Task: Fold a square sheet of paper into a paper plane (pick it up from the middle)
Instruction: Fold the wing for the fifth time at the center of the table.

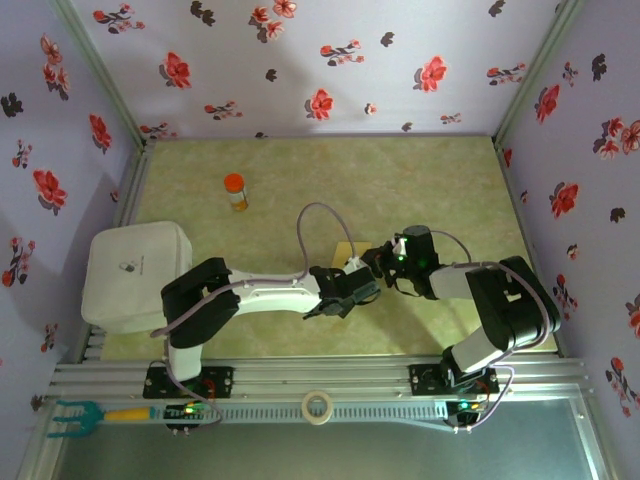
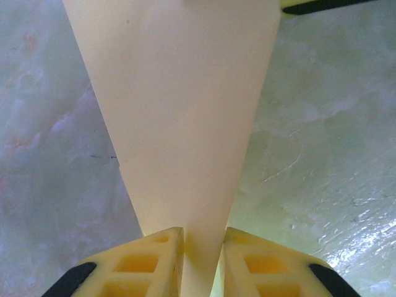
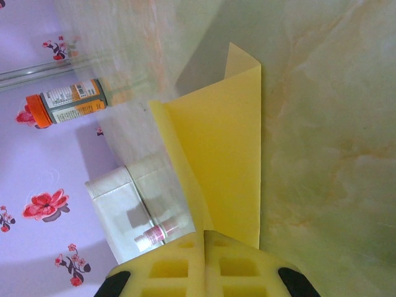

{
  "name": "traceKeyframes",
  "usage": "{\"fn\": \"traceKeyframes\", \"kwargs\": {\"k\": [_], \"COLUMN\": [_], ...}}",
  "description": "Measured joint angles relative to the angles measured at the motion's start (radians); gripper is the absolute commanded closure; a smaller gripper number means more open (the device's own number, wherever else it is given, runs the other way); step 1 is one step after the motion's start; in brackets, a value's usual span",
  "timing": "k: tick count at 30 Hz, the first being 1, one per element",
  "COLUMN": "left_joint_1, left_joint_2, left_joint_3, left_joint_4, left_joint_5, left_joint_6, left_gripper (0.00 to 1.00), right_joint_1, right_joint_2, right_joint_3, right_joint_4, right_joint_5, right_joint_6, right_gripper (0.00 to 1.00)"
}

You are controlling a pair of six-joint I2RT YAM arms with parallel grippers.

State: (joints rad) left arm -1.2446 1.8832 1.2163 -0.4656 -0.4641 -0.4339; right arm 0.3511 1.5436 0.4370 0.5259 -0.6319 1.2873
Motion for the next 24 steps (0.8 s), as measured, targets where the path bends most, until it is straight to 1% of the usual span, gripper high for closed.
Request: {"fn": "traceKeyframes", "kwargs": {"k": [10,13,18,19,22,24], "left_joint_1": [0.000,0.000,0.000,0.000,0.000,0.000], "left_joint_2": [0.023,0.023,0.023,0.023,0.023,0.023], "left_joint_3": [0.008,0.008,0.008,0.008,0.008,0.008], "left_joint_4": [-0.011,-0.012,-0.015,-0.014,-0.014,-0.014], "left_joint_5": [0.000,0.000,-0.001,-0.001,-0.001,-0.001], "left_joint_6": [-0.004,-0.004,-0.004,-0.004,-0.007,-0.010], "left_gripper": [0.78,0.81,0.91,0.93,0.96,0.97], "right_joint_1": [0.000,0.000,0.000,0.000,0.000,0.000], "right_joint_2": [0.000,0.000,0.000,0.000,0.000,0.000], "right_joint_3": [0.000,0.000,0.000,0.000,0.000,0.000], "right_joint_4": [0.000,0.000,0.000,0.000,0.000,-0.003], "right_joint_5": [0.000,0.000,0.000,0.000,0.000,0.000], "right_joint_6": [0.000,0.000,0.000,0.000,0.000,-0.001], "right_gripper": [0.98,0.97,0.97,0.96,0.91,0.85]}}
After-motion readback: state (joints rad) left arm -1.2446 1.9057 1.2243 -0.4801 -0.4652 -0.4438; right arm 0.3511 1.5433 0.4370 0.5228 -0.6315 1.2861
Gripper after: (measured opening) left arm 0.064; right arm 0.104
